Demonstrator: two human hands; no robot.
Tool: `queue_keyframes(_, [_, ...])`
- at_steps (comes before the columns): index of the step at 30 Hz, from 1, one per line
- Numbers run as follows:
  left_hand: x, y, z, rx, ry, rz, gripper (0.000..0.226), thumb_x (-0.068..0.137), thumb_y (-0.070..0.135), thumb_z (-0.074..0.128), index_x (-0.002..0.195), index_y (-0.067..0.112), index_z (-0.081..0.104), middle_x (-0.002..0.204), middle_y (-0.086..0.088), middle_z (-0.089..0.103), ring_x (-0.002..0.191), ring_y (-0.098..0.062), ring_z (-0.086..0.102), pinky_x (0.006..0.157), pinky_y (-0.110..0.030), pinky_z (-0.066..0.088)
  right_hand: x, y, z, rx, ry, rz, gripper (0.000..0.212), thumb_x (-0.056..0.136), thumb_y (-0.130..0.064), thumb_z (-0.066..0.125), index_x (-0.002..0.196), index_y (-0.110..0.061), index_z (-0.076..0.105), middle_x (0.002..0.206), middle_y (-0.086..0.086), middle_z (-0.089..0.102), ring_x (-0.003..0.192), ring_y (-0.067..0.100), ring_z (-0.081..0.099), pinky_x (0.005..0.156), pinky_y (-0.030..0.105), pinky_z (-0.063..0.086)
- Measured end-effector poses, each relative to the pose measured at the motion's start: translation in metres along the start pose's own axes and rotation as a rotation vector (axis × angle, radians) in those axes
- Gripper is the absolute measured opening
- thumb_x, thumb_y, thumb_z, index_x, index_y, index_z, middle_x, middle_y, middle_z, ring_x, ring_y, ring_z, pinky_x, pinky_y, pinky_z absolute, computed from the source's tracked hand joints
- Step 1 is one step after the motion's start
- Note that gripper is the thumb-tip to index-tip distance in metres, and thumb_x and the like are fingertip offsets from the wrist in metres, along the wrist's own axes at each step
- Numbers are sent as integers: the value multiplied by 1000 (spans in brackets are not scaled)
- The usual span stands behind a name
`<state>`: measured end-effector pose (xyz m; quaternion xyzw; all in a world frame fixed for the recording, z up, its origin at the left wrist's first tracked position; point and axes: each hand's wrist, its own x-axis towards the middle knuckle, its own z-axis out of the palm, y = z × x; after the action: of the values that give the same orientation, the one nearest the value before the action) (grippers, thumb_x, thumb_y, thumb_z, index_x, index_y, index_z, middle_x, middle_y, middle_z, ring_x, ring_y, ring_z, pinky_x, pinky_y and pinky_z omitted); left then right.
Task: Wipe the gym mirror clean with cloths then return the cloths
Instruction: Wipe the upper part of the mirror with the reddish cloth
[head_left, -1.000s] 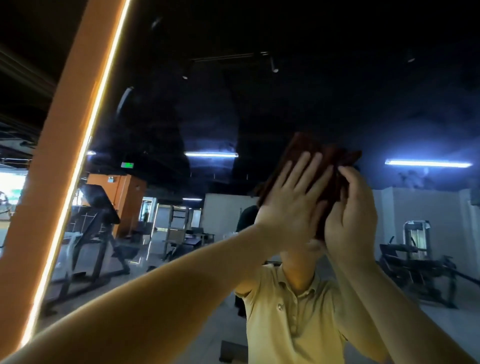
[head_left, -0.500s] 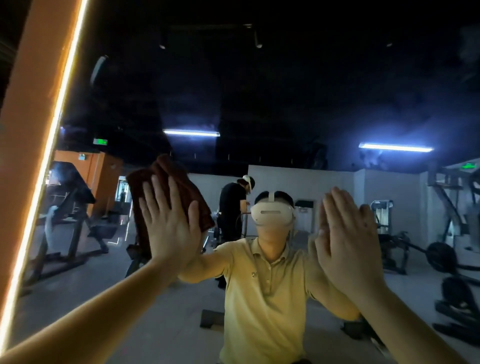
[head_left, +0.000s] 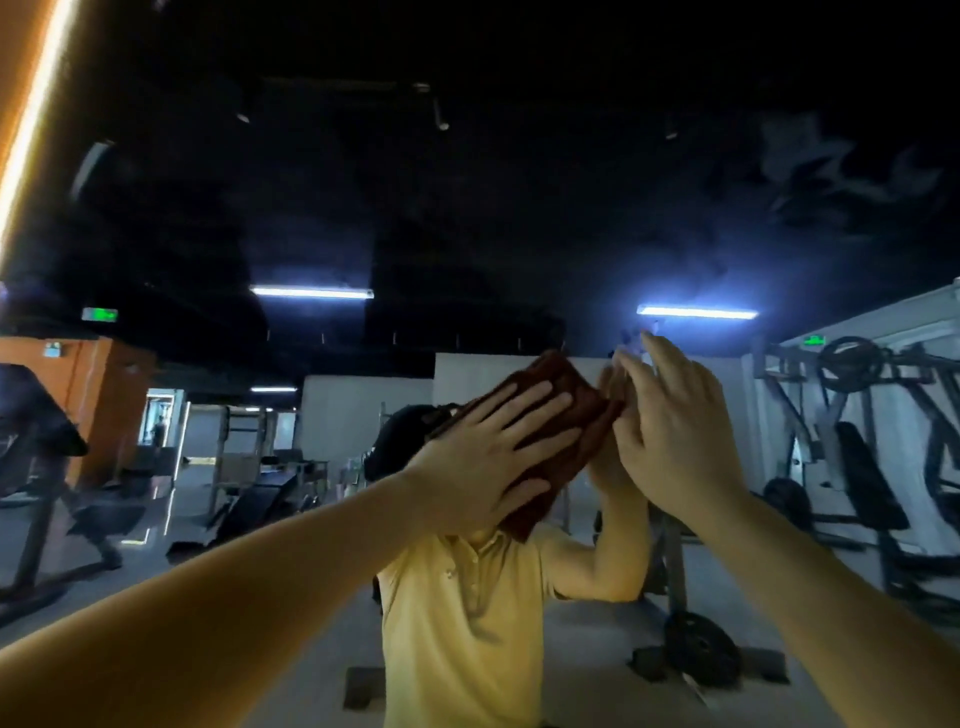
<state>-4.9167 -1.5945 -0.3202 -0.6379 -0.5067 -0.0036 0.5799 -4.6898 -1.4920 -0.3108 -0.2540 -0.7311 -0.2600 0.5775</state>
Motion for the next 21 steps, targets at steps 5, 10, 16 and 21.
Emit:
queue_keyframes(5, [5,-92,-19,13,83,-286,77,102,77,14,167,39,-4,176,-2,-7,162,-24,-11,131,-56,4,4,54,-4,-206,-207,22,74,105,-53,25,167,-16,11,175,10,1,162,27,3,129,52,15])
queue_keyframes(10, [80,-150,-61,-105,241,-931,85,100,78,9,168,28,3,176,-10,-2,162,-32,-4,131,-51,0,12,87,-14,57,-66,-155,63,105,-49,29,151,-12,53,160,5,47,149,28,42,119,41,24])
queue_keyframes(16, [201,-75,-66,-77,376,-899,74,106,57,10,169,17,8,176,-12,0,162,-34,0,131,-50,2,61,129,-3,85,181,-141,52,104,-23,35,149,-2,52,157,15,48,147,31,43,124,46,26])
queue_keyframes(21, [202,6,-38,-24,211,-272,60,110,47,23,167,29,14,176,0,5,163,-21,-3,131,-43,-5,93,125,12,56,268,-21,61,99,-25,25,150,2,45,159,21,44,151,35,37,125,54,27])
